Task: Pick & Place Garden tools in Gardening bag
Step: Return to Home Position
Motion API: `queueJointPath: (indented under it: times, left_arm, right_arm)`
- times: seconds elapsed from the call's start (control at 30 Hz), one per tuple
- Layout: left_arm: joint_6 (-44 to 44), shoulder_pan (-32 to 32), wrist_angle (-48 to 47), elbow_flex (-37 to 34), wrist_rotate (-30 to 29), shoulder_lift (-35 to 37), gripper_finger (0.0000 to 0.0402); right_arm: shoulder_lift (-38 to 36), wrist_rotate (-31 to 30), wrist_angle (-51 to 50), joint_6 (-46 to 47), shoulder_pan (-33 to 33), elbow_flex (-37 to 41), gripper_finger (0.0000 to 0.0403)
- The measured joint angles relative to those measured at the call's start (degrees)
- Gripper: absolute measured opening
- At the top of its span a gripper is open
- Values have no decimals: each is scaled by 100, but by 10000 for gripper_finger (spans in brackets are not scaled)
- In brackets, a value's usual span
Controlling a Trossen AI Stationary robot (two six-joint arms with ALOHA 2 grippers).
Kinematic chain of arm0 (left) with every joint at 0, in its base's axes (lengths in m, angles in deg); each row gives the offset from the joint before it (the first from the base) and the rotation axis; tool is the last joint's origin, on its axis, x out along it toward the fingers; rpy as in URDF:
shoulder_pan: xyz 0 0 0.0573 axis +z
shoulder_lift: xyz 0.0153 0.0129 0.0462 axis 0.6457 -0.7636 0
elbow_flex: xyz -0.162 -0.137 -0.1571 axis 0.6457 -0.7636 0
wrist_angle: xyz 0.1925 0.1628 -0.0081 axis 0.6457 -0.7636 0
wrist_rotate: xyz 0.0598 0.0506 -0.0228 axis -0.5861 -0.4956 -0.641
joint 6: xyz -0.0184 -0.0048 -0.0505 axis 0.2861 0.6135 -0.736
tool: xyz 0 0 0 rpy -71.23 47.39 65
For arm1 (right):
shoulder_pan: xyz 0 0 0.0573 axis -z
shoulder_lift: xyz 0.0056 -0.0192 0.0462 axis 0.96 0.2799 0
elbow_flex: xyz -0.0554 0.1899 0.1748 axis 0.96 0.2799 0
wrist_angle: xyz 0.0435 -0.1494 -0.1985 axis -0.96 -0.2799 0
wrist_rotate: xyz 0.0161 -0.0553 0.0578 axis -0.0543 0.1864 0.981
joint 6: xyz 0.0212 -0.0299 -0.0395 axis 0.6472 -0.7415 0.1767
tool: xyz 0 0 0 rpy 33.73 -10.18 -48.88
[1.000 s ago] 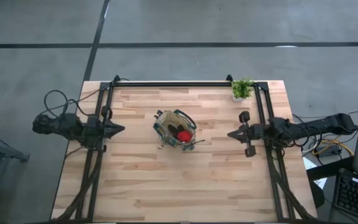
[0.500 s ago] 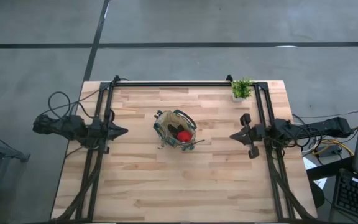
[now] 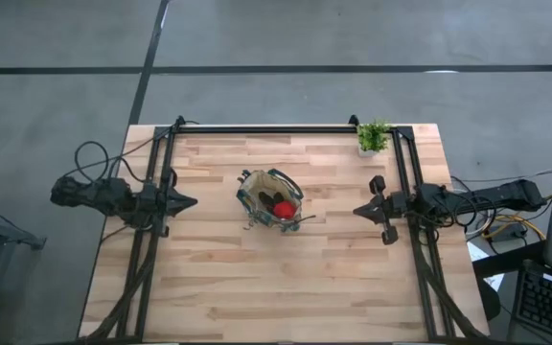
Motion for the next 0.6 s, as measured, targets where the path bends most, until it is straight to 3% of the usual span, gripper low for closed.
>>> queueJointPath:
  times: [0.6]
  left_arm:
    - [0, 0, -11, 0, 0, -2, 12]
  right_arm:
    - [0, 0, -2, -3, 0, 0, 8]
